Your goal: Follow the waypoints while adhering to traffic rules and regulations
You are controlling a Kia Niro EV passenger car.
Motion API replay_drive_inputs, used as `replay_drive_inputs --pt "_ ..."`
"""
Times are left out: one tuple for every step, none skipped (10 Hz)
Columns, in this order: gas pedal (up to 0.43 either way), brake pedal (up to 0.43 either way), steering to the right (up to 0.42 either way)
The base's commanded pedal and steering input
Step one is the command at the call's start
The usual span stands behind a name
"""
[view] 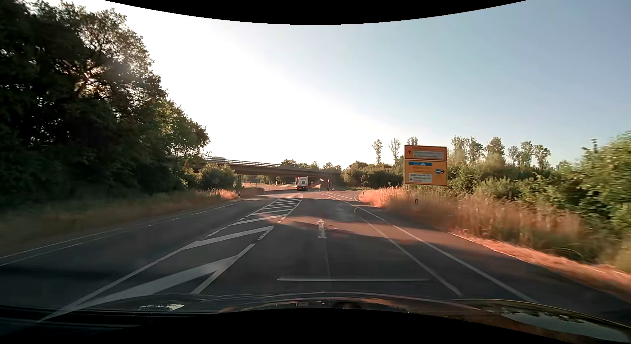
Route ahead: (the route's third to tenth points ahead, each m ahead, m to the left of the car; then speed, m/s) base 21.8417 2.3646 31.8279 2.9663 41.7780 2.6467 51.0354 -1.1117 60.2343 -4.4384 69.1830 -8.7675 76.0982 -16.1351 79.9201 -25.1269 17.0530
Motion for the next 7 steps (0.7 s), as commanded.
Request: replay_drive_inputs --pt "0.000 0.207 0.004" --pt "0.000 0.207 0.004" --pt "0.000 0.207 0.004" --pt "0.000 0.207 0.005" --pt "0.000 0.207 0.005" --pt "0.000 0.207 0.008" --pt "0.000 0.207 0.011"
